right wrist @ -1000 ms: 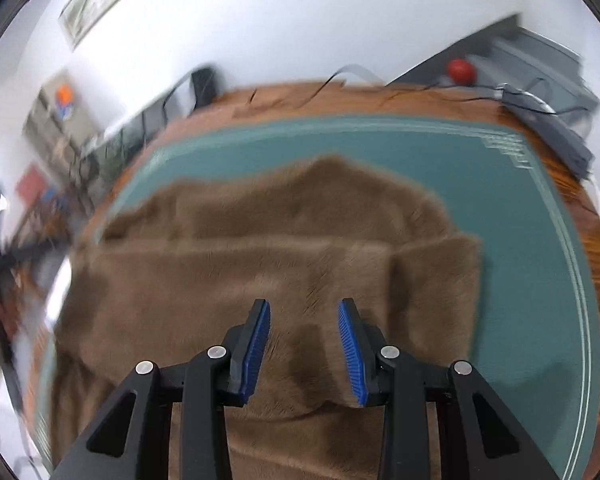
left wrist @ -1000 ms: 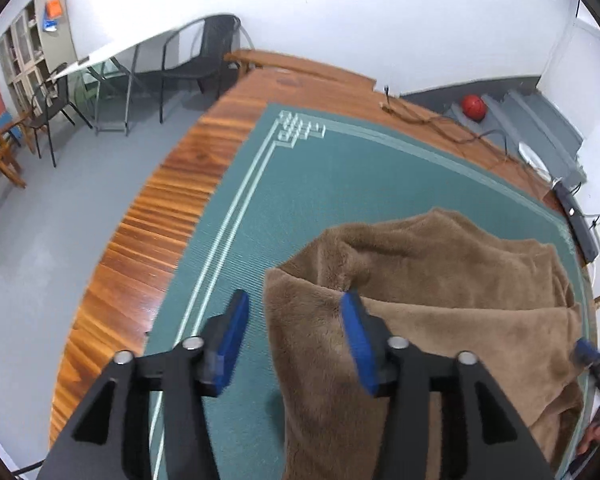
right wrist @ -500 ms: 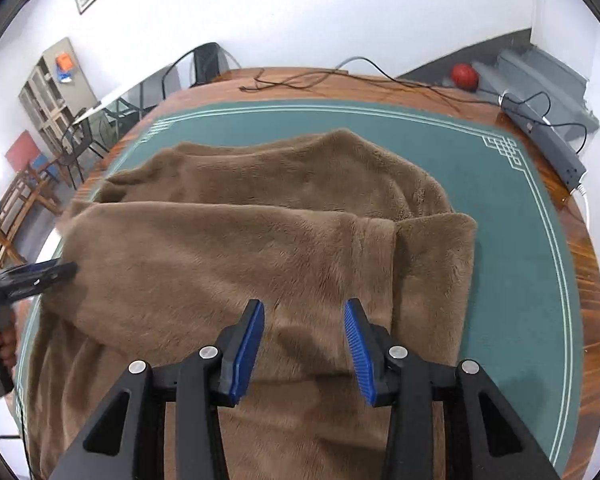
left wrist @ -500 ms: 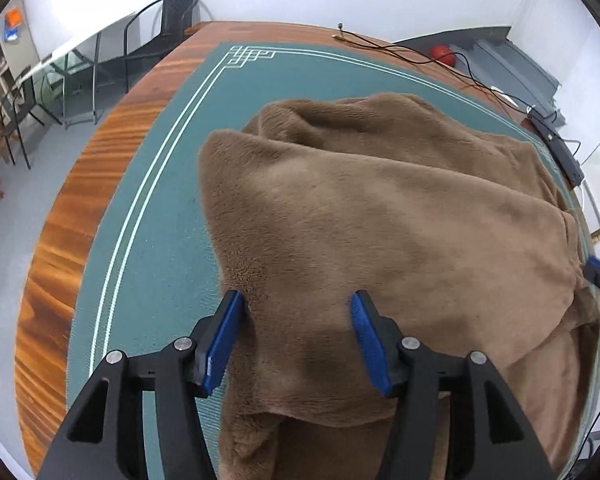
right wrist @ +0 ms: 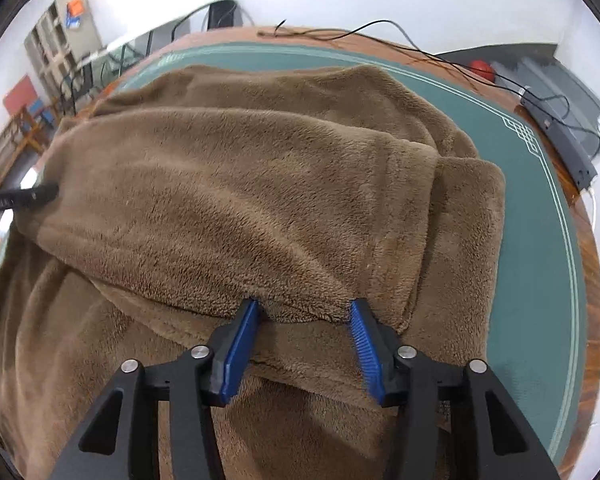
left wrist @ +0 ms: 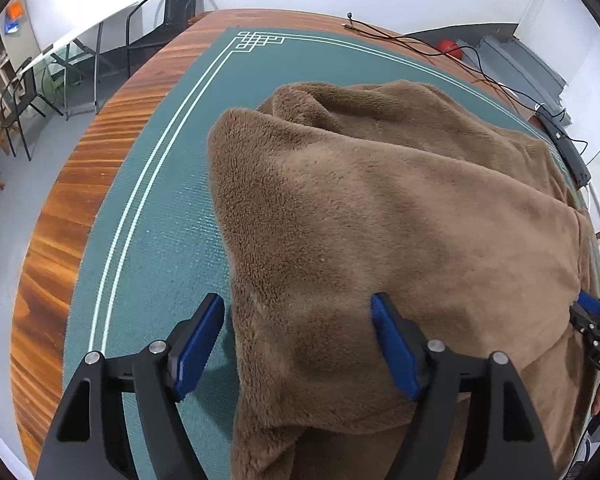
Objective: Fold clothes
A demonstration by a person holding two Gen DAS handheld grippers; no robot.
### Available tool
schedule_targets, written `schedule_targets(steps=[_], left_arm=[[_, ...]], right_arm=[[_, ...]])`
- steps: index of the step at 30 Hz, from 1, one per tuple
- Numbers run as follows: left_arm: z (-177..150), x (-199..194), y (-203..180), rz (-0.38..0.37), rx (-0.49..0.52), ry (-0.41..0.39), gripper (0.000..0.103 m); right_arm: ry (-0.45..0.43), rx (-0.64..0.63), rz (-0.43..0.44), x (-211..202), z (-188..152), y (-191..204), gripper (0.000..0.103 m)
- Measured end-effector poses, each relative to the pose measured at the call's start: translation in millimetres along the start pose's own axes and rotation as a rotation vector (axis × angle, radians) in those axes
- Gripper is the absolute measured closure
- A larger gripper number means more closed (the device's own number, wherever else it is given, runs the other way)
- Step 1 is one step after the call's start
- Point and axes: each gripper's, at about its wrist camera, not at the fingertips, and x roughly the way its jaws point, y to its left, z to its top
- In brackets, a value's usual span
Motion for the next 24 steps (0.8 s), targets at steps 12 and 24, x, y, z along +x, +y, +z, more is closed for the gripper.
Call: schedule_targets(steps=[12,24], left_arm=[[-73,-87,-3,-0.064,0.069,0.009,0.024],[-181,-68,-21,0.036,0.080,0.145,0.024]], right_arm=[[-0.035,-0.083,0.223,-91,-87,27,0.037],[0.081,-0.272,0.177,-68,-186,49,0.013]])
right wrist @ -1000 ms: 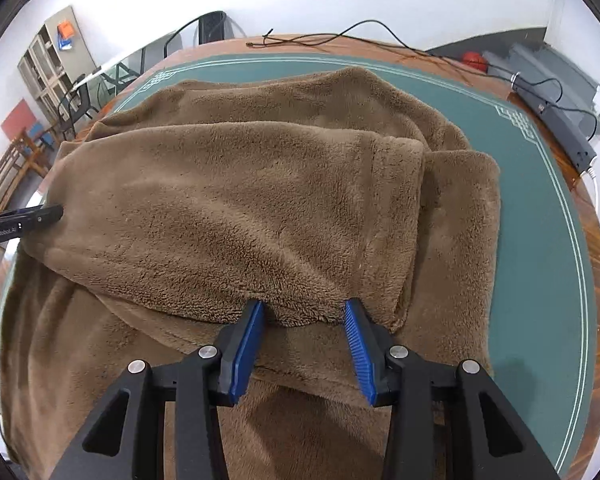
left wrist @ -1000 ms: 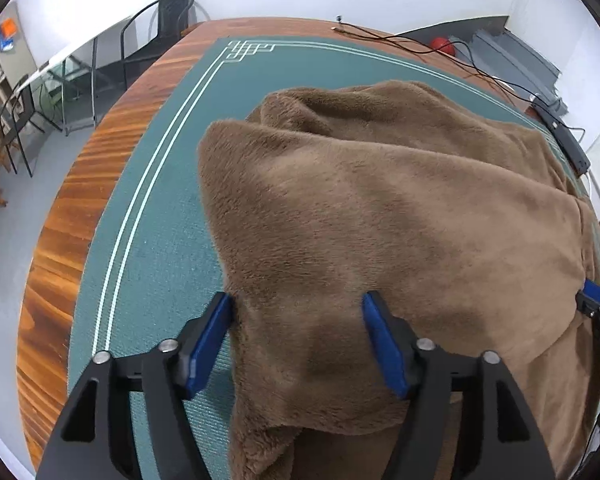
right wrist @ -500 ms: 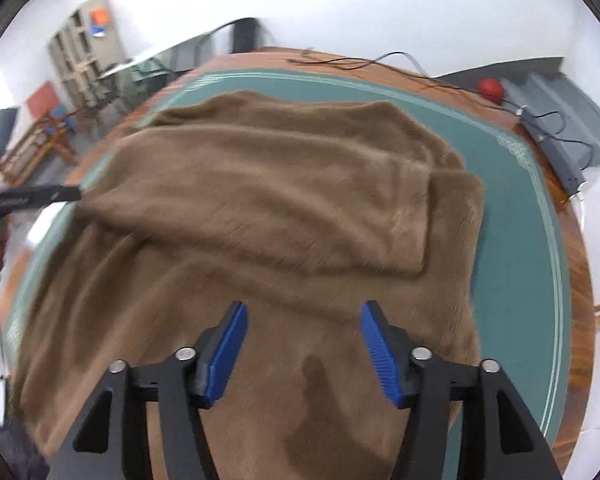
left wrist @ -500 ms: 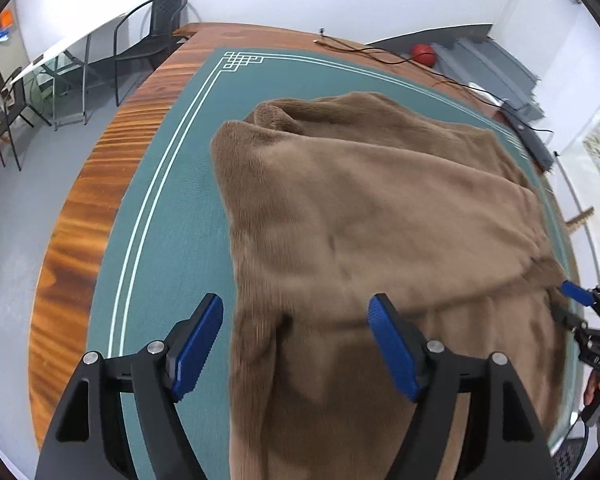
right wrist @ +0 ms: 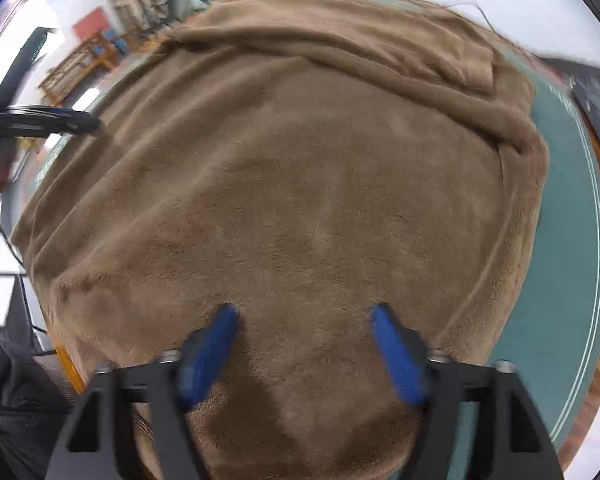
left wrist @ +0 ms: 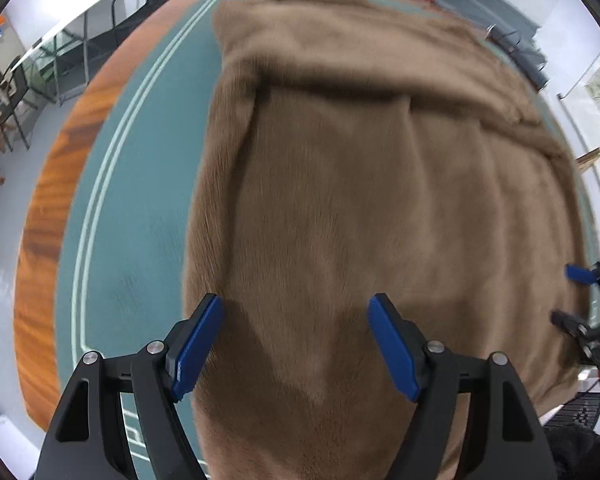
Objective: Fold clothes
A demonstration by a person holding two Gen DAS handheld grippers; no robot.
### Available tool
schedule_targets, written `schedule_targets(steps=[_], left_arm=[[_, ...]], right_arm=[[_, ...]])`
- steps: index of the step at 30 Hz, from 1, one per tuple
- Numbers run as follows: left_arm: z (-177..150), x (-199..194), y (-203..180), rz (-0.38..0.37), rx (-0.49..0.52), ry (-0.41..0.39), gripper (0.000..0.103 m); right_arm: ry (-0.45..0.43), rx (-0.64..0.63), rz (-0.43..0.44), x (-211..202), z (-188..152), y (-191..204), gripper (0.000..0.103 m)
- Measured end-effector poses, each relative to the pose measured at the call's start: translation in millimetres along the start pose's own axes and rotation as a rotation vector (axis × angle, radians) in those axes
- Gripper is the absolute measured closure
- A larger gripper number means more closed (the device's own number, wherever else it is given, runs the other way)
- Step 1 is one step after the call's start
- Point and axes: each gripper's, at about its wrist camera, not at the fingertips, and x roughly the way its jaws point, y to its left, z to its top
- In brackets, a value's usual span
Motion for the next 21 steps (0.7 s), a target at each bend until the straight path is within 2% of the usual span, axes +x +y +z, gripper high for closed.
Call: schedule_targets(steps=[2,5,8,12,15,18,21], left_arm=[[-8,4,-2,0.022,-0.011,0.002,0.024],[-16,-2,-3,0.034,-0.030,-0.024,0.024],[-28,-16,-2,0.046,-0.053,-0.055,0.024],[-49,-40,1,0.075,-0.082,-0.089,0.024],[-69,-54,4,0.102,-0.093,-0.098,0.024],[-90,-64,9,0.130,-0.101,-0.095,0.024],[-100,-63,10,0.146,-0.116,-0.088,0.024]], right_arm=[[-0.012,-0.040,-0.043,3,-3,10,0.008],[-0.011,-0.017,-0.027,5,-3,6,0.001],[-0.002,-0.022,-0.028,0,-3,5,0.001],[-0.098,-0.008,0.042,-37,-22,-6,0.001],[-0.138,-0.055,0.059,-68,-43,-14,0.001],[-0.111,-0.150,0.083,-82,-57,-12,0.002],[-0.068,-0.238,0.101,-87,-85,-6,0.013]])
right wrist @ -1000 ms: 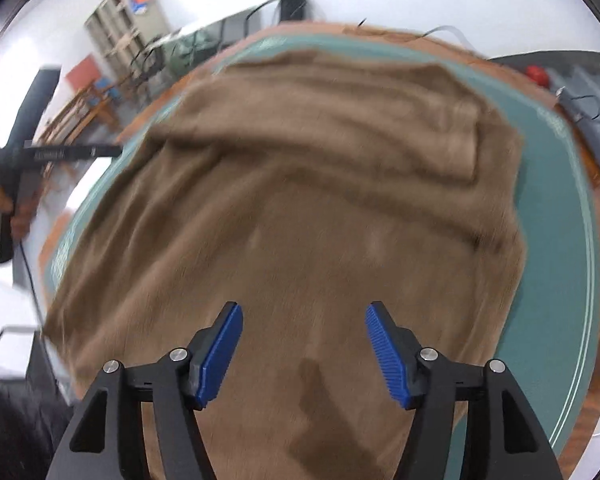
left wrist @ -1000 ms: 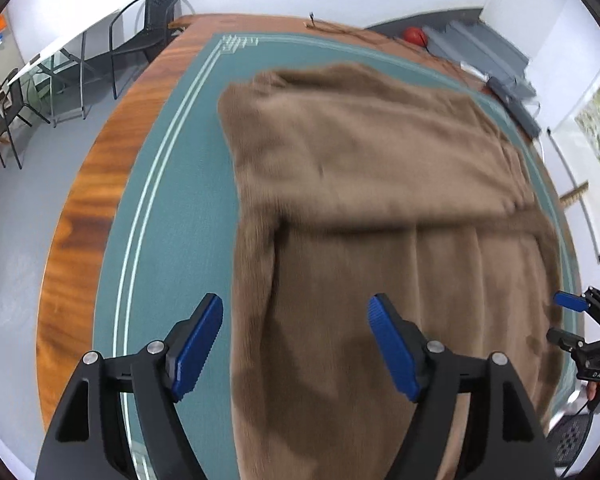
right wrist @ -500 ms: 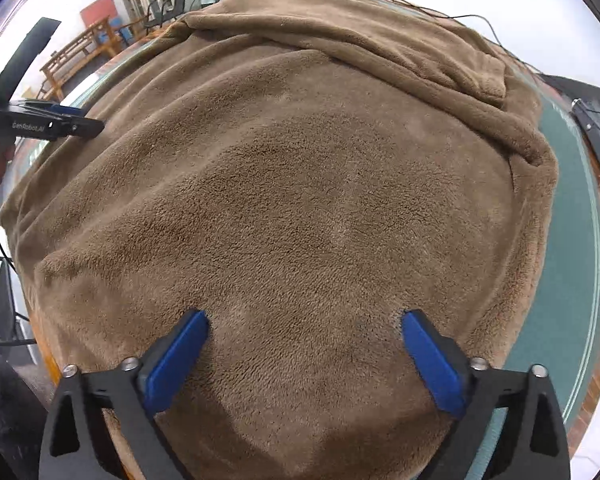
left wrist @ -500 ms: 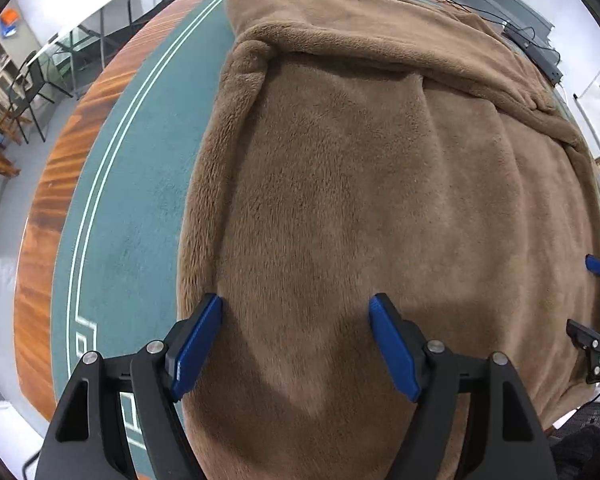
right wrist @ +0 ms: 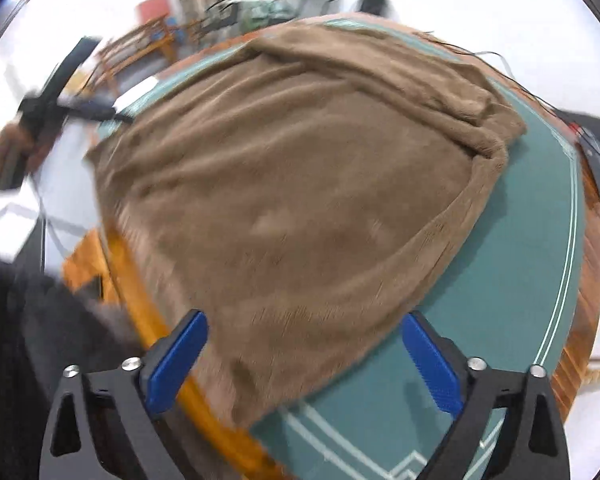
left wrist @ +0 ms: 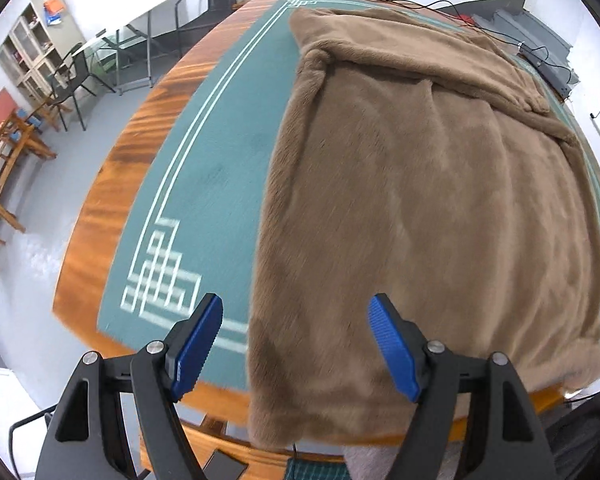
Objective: Fold clothes
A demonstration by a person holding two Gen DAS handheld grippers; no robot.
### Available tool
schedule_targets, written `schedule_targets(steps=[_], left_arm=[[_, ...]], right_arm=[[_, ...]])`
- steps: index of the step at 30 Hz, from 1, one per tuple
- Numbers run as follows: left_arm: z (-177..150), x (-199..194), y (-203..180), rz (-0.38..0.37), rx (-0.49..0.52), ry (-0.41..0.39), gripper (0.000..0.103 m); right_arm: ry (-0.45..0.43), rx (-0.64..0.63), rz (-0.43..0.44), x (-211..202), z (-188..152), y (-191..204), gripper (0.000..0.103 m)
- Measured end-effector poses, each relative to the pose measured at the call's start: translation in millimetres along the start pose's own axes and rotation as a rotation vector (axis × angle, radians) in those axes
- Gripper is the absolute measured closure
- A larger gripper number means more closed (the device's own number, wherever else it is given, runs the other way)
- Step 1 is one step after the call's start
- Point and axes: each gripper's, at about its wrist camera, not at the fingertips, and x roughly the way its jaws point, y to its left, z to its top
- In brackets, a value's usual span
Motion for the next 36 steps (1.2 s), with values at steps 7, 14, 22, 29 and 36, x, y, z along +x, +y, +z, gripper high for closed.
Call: schedule_targets(steps=[7,14,22,29,36], left_arm=[[-19,7,3,0.007,-0.050,0.041,0.024],[-27,10,-4,0.008,-0.027,0.045,0.024],[-33,11,1,0.020,-0.042,0.050,0.024],[-36,-12,23,0.040,-0.062,-0.013,0.024],[-46,-33,36,-0.018,-0.038,-0.078,0.024]], right_arm=[[0.094,-0.060,0.111,13,-27,13,0.048],[0.172,-0.175,0.183,27,-26,28,0.047],[0.181,-0.191,0.084,43,-19,30,0.056],[0.029,-0.041,0.067,14,21,1,0.086],[-0.085,0.124,-0.047,17,62,-38,0.087]])
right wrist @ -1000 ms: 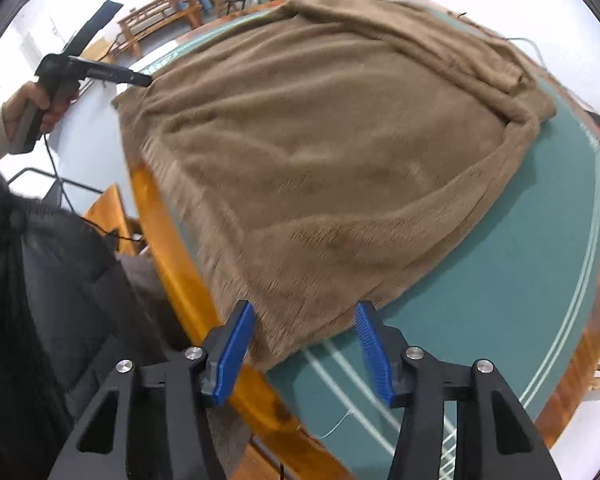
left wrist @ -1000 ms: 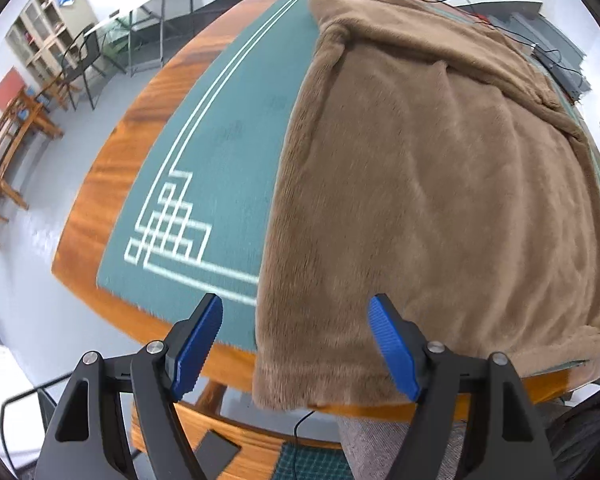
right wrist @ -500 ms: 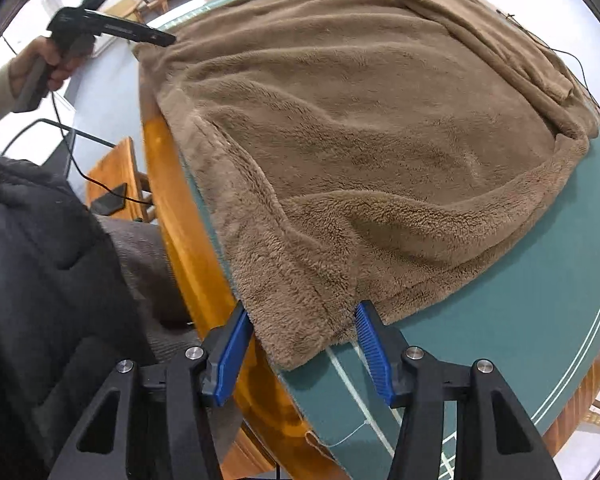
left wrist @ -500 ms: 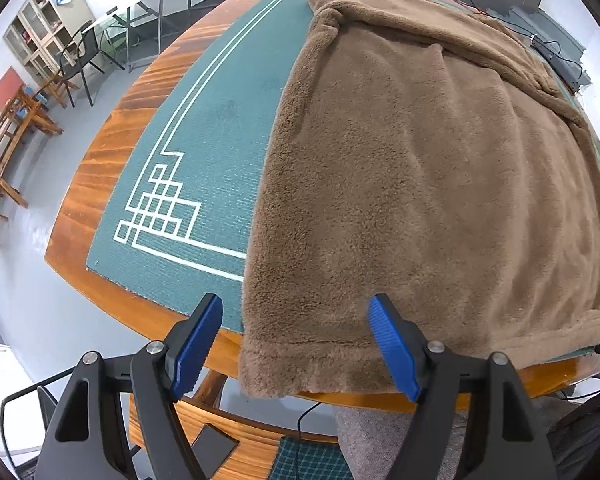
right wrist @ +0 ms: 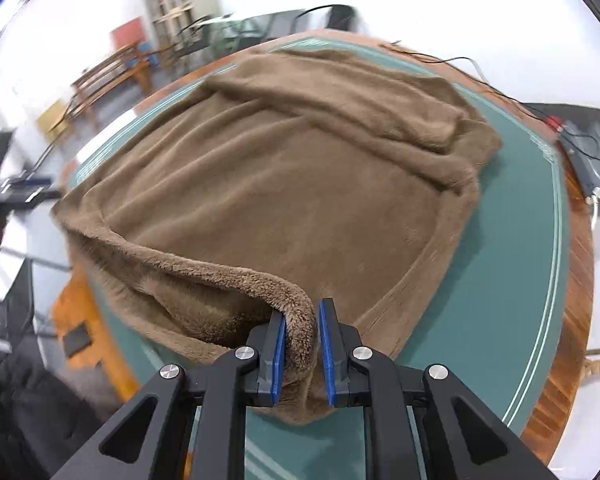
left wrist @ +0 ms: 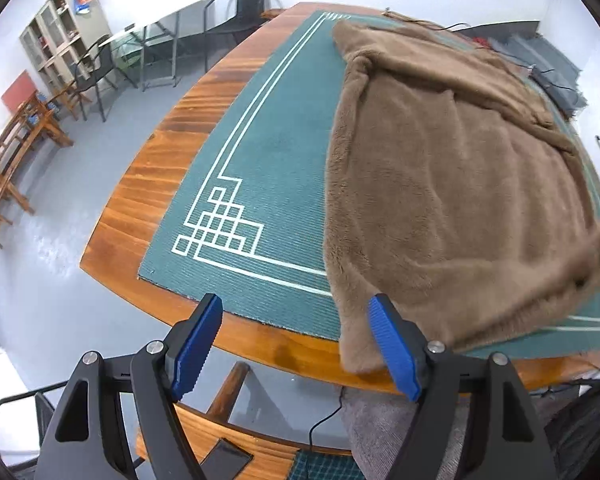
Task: Fold clothes
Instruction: 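Grasp the fleece hem with the right gripper while the left gripper grasps the hem too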
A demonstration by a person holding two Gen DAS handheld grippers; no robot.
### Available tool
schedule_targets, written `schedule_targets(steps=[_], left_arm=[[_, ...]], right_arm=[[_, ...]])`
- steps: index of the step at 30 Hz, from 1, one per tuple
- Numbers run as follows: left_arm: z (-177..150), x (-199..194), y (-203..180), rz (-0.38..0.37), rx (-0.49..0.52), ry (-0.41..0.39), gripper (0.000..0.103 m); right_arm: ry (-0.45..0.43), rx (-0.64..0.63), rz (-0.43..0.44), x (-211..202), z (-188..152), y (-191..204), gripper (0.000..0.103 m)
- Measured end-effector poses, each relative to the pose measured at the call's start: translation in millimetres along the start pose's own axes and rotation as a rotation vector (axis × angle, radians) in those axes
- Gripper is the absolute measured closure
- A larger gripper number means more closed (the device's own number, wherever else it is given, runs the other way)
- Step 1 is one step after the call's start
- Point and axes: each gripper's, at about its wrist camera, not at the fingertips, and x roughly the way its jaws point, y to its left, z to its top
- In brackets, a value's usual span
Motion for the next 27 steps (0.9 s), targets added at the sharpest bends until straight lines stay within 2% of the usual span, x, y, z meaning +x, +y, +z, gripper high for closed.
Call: schedule_targets(steps=[5,9,11,14,15,16,17,19,27], left_arm=[[-14,2,-17,-0.060,0.124,0.002,0.024],[-20,13,-36,0.006,0.199,0.014,0.024],[-18,19,-37,0.027,0.188,0.013,0.024],[-12,26,-26,-0.015,0.137,0.011,0.024],[-9,29,-22,-0.038,0.120,0.025,0.029],[-7,32,-17,-0.060,0.105,0.040,0.062],[-4,33,-14,-0.081,0.094,0.054,0.089],[3,35,-9,-0.120,0.073,0.082,0.089],[77,-29,-13,-0.119,0.170,-0.137,0.089]], right_arm=[[0.008,0.025,-0.013,13,8,-4,0.086],[0.017,0.039,-0.014,17,8,-10,0.086],[0.023,0.042,-0.014,19,7,-11,0.086],[0.031,0.047,-0.016,20,6,-14,0.086],[0.033,0.049,-0.017,20,6,-15,0.086],[0.032,0.053,-0.019,19,6,-16,0.086],[0.030,0.057,-0.021,18,5,-17,0.086],[0.024,0.064,-0.027,15,5,-19,0.086],[-0.055,0.110,-0.102,-15,10,-31,0.086]])
